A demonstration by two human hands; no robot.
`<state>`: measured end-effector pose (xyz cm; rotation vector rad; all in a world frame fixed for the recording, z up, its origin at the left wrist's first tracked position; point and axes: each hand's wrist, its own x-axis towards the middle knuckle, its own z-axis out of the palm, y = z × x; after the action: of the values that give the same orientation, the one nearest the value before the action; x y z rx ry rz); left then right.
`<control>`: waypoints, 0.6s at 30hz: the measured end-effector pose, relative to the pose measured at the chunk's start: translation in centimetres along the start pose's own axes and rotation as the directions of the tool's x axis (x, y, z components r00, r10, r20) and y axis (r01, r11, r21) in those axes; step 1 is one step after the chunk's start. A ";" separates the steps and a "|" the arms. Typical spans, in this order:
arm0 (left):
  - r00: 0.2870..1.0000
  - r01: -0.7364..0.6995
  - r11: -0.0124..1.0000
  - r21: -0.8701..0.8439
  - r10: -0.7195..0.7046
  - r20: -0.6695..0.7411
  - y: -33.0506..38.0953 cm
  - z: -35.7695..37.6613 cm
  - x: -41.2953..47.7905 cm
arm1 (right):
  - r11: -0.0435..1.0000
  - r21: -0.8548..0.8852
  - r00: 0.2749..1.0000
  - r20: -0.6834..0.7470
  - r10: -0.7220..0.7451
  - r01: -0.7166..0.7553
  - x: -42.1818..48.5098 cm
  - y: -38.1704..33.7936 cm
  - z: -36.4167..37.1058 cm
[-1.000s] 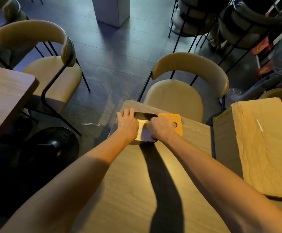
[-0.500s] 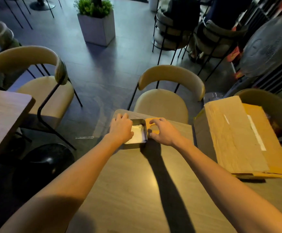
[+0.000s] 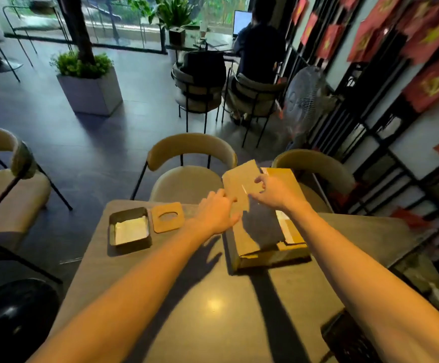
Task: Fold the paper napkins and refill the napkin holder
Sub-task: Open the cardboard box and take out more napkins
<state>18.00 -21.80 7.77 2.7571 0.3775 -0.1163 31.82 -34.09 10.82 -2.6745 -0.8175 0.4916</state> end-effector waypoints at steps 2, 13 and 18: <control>0.998 -0.062 0.998 -0.032 0.062 0.005 3.2 1.1 1.0 | 0.996 0.077 0.999 0.003 0.036 -0.036 -0.9 2.2 -0.6; 0.995 -0.041 0.991 -0.131 0.029 -0.093 7.1 3.0 2.1 | 0.854 0.512 0.993 0.115 0.032 -0.087 -2.5 4.6 0.1; 0.980 0.104 0.994 -0.043 -0.109 -0.165 3.6 1.7 0.5 | 0.806 0.590 0.979 0.187 -0.086 -0.042 -2.6 0.7 1.2</control>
<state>19.45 -25.52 7.29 2.7203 0.5665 0.0949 29.65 -35.98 10.09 -2.0494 -0.6110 0.8689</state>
